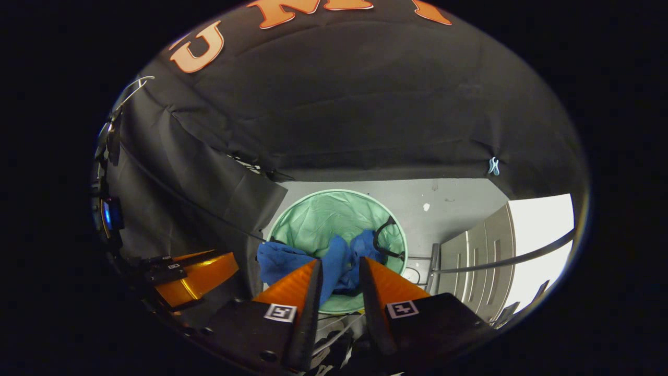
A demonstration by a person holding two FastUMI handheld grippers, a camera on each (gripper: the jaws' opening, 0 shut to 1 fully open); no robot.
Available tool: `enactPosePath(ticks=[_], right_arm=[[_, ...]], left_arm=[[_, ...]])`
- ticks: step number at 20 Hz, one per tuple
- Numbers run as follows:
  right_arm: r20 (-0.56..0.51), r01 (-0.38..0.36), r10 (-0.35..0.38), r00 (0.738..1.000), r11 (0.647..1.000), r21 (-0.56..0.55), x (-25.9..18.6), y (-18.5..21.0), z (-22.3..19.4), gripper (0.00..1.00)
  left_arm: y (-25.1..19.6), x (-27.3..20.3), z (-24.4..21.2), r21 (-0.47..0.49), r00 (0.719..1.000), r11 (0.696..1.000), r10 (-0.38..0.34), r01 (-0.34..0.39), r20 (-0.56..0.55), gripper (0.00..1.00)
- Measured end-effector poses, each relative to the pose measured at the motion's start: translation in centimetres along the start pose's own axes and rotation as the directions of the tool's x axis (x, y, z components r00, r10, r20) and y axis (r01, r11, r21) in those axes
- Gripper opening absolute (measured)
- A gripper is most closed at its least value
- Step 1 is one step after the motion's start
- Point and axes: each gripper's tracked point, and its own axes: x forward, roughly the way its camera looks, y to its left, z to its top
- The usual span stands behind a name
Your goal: Grasp the clothes on the hanger with both hands and then place them into the laundry hamper below.
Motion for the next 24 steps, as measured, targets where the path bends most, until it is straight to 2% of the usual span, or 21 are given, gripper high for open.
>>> enactPosePath(ticks=[1, 2, 3, 4, 5, 6, 7, 8, 9, 10, 11, 12, 13, 14, 15, 16, 21, 24], right_arm=[[0.003, 0.002, -0.002, 1.0, 1.0, -0.002, 0.0, -0.2, -0.2, 0.57], [0.007, 0.003, -0.003, 1.0, 1.0, -0.002, -0.4, -0.2, -0.2, 0.68], [0.011, 0.008, -0.008, 1.0, 1.0, -0.002, -0.7, -0.5, -0.4, 0.68], [0.016, 0.003, -0.003, 1.0, 1.0, 0.003, -1.1, -0.4, -0.4, 0.64], [0.033, 0.004, -0.004, 0.999, 1.0, 0.008, -1.7, -0.4, -0.3, 0.6], [0.041, 0.004, -0.005, 0.999, 1.0, 0.008, -2.2, -0.4, -0.1, 0.74], [0.049, 0.008, -0.008, 0.999, 1.0, 0.005, -3.0, -0.7, -0.1, 0.74], [0.061, 0.015, -0.015, 0.998, 1.0, -0.003, -3.6, -0.8, 0.0, 0.72], [0.076, 0.023, -0.021, 0.997, 1.0, -0.014, -4.2, -1.0, 0.2, 0.87], [0.093, 0.032, -0.029, 0.995, 0.999, -0.025, -5.0, -1.1, 0.6, 0.82], [0.11, 0.038, -0.035, 0.993, 0.999, -0.033, -5.7, -1.2, 0.6, 0.93], [0.126, 0.048, -0.042, 0.991, 0.998, -0.042, -6.8, -1.2, 0.8, 0.87], [0.146, 0.054, -0.047, 0.988, 0.997, -0.048, -7.8, -1.2, 1.0, 0.98], [0.173, 0.057, -0.047, 0.984, 0.997, -0.054, -8.9, -1.0, 1.6, 1.0], [0.201, 0.06, -0.046, 0.978, 0.996, -0.061, -10.2, -0.8, 2.2, 0.99], [0.229, 0.062, -0.045, 0.972, 0.996, -0.065, -11.5, -0.7, 3.0, 0.99], [0.358, 0.059, -0.029, 0.933, 0.996, -0.072, -18.0, 0.6, 5.9, 0.98], [0.431, 0.076, -0.035, 0.901, 0.994, -0.077, -21.6, 1.0, 7.9, 0.98]], left_arm=[[-0.1, -0.2, 0.0, -0.001, 1.0, 1.0, 0.003, -0.003, 0.001, 0.58], [-0.1, -0.3, -0.2, -0.002, 1.0, 1.0, 0.007, -0.007, 0.003, 0.58], [-0.1, -0.4, -0.2, -0.002, 1.0, 1.0, 0.008, -0.008, 0.006, 0.59], [-0.3, -0.6, -0.4, 0.001, 1.0, 1.0, 0.011, -0.011, 0.01, 0.67], [-0.3, -0.9, -0.3, 0.008, 1.0, 1.0, 0.016, -0.016, 0.016, 0.7], [-0.3, -1.6, -0.3, 0.016, 0.999, 1.0, 0.022, -0.023, 0.024, 0.76], [-0.4, -2.1, -0.1, 0.023, 0.999, 0.999, 0.029, -0.03, 0.036, 0.85], [-0.5, -2.6, 0.2, 0.027, 0.998, 0.999, 0.033, -0.035, 0.053, 0.85], [-0.8, -3.3, 0.6, 0.029, 0.997, 0.999, 0.036, -0.038, 0.07, 0.85], [-1.0, -4.0, 0.9, 0.028, 0.995, 0.999, 0.037, -0.039, 0.088, 0.85], [-1.2, -4.8, 1.3, 0.027, 0.994, 0.999, 0.035, -0.038, 0.108, 0.85], [-1.5, -5.8, 1.7, 0.028, 0.991, 0.999, 0.032, -0.036, 0.13, 0.85], [-1.5, -6.6, 2.2, 0.031, 0.988, 0.999, 0.035, -0.04, 0.151, 0.86], [-1.7, -7.7, 2.7, 0.036, 0.985, 0.999, 0.03, -0.037, 0.171, 0.86], [-1.8, -8.6, 3.6, 0.038, 0.98, 0.999, 0.03, -0.038, 0.197, 0.96], [-2.3, -10.4, 4.2, 0.043, 0.975, 0.998, 0.027, -0.038, 0.221, 0.99], [-3.5, -16.3, 7.1, 0.071, 0.938, 0.997, 0.007, -0.034, 0.347, 0.97], [-4.1, -19.9, 9.8, 0.083, 0.899, 0.996, -0.012, -0.028, 0.437, 0.97]])
